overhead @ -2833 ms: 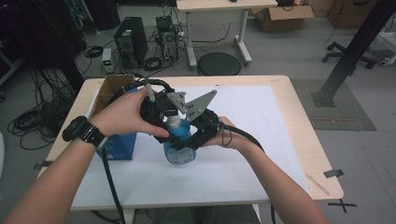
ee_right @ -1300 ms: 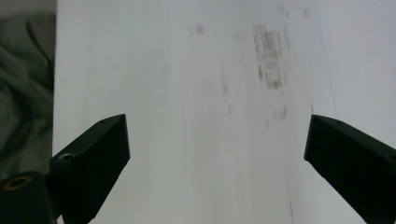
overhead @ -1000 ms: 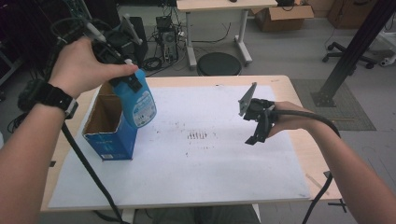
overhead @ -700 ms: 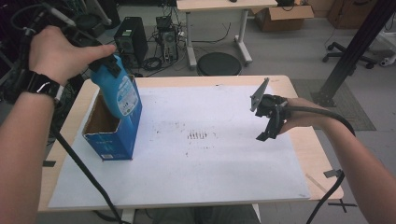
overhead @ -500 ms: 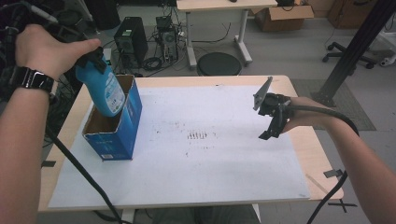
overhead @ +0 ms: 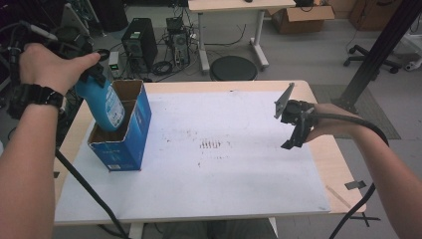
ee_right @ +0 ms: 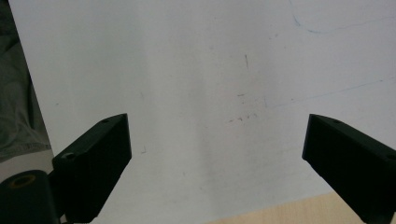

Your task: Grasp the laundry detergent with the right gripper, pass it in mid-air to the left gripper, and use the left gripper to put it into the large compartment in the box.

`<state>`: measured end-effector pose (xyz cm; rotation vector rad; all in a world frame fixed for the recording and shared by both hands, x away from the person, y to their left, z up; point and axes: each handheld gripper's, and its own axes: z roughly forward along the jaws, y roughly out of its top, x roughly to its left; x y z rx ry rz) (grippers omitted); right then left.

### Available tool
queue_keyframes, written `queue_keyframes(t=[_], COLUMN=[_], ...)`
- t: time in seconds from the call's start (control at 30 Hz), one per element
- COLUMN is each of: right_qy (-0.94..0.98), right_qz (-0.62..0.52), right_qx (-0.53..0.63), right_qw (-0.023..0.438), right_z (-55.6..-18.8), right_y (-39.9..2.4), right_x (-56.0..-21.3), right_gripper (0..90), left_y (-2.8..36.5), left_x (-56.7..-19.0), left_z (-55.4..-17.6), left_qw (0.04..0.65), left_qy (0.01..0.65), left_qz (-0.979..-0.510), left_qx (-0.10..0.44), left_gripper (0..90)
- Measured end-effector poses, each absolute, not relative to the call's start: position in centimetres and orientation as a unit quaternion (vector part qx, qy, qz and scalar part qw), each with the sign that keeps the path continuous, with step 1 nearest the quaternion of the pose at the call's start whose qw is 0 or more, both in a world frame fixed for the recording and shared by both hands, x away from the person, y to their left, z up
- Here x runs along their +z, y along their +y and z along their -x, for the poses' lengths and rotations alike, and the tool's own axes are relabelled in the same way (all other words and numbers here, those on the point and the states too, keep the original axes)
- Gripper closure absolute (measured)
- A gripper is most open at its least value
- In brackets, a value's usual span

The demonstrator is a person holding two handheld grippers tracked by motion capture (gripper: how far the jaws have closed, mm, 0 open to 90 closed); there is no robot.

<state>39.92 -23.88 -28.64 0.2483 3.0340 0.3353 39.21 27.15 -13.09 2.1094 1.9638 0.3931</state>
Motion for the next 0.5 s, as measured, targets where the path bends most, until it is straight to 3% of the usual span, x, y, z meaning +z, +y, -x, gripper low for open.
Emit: queue_keyframes(t=[0.5], right_qy=[0.991], right_qz=[-0.081], right_qx=[0.098], right_qw=[0.034], right_z=[-39.8], right_y=[-23.8], right_x=[-29.1], right_gripper=[7.7], left_y=[27.4], left_x=[-19.3], left_z=[-39.9], left_qw=[0.091], left_qy=[0.678], left_qz=[-0.721], left_qx=[0.109], left_gripper=[38.1])
